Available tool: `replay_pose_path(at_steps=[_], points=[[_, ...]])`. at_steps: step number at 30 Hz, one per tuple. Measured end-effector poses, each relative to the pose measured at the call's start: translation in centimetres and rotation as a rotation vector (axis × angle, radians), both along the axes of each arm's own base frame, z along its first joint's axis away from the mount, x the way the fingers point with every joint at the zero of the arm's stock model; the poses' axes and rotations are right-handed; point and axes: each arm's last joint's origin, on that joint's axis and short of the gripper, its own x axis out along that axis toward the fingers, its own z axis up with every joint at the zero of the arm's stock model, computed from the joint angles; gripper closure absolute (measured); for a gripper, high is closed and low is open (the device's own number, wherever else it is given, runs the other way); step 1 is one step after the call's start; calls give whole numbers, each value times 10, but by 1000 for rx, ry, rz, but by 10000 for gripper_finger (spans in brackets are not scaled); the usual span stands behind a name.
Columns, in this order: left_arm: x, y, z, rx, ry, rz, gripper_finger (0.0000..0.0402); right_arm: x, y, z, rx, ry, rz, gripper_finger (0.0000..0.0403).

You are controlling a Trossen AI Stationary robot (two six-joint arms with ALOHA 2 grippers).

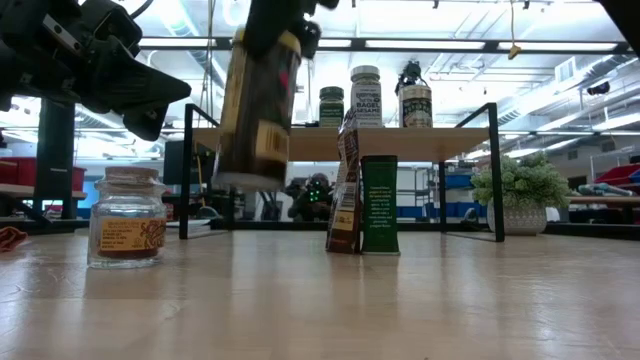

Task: Shelf spices
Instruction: Put the yellow seasoning bottle on the shelf

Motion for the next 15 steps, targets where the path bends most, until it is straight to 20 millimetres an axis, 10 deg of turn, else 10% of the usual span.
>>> replay_pose_path(at_steps=[15], points=[[0,0,0,0,0,0,396,-73,-70,107,-40,-97,-446,169]])
